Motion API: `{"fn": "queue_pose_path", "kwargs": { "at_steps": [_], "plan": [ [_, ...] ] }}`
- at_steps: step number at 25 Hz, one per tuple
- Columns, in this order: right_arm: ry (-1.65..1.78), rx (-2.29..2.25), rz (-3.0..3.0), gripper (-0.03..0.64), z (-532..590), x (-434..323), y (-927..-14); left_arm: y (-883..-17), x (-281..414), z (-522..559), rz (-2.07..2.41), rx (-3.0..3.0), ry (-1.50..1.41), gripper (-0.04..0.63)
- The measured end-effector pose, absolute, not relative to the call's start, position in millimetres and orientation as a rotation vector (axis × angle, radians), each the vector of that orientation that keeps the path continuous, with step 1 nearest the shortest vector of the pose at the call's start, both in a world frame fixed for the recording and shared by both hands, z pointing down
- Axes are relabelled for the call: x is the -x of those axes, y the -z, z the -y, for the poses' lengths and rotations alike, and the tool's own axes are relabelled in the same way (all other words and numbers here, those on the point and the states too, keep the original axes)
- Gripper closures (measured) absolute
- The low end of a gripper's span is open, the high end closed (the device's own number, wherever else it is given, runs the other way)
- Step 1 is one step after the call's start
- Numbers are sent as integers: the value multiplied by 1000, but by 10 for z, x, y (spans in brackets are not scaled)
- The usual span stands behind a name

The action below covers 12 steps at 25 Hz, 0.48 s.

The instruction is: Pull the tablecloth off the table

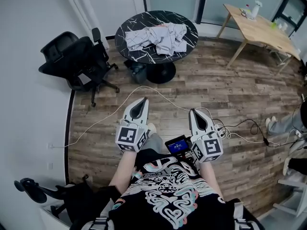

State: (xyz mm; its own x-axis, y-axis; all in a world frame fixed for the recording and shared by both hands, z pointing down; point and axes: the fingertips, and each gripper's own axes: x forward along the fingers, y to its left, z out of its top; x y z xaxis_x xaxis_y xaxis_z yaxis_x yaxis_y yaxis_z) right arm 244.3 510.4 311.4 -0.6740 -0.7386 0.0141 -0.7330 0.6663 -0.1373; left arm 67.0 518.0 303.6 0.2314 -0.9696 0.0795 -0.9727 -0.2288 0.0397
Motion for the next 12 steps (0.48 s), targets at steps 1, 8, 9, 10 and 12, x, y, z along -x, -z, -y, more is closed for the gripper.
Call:
{"fn": "queue_pose_path", "kwargs": {
  "at_steps": [1,8,9,10,12],
  "plan": [
    [206,1250,-2830,594,-5072,-2427,-3120,-3055,-663,-5143,1893,-2397,-52,584],
    [191,1281,-2866,594,-4682,-2271,-3212,-3195,-555,-4636,1871,-2399,-40,584],
    [192,1288,-2870,594,-4592,-2262,-3228,-3205,-540,-4542,1868,-2400,-35,584],
    [195,1294,-2873,594,-4494,-2250,-3241,-3209,-521,-4444,1863,-2401,-28,584],
    [202,1304,-2877,594,-4282,-2198,-3270,-3204,-460,-4236,1858,-2404,-21,584]
  ]
}}
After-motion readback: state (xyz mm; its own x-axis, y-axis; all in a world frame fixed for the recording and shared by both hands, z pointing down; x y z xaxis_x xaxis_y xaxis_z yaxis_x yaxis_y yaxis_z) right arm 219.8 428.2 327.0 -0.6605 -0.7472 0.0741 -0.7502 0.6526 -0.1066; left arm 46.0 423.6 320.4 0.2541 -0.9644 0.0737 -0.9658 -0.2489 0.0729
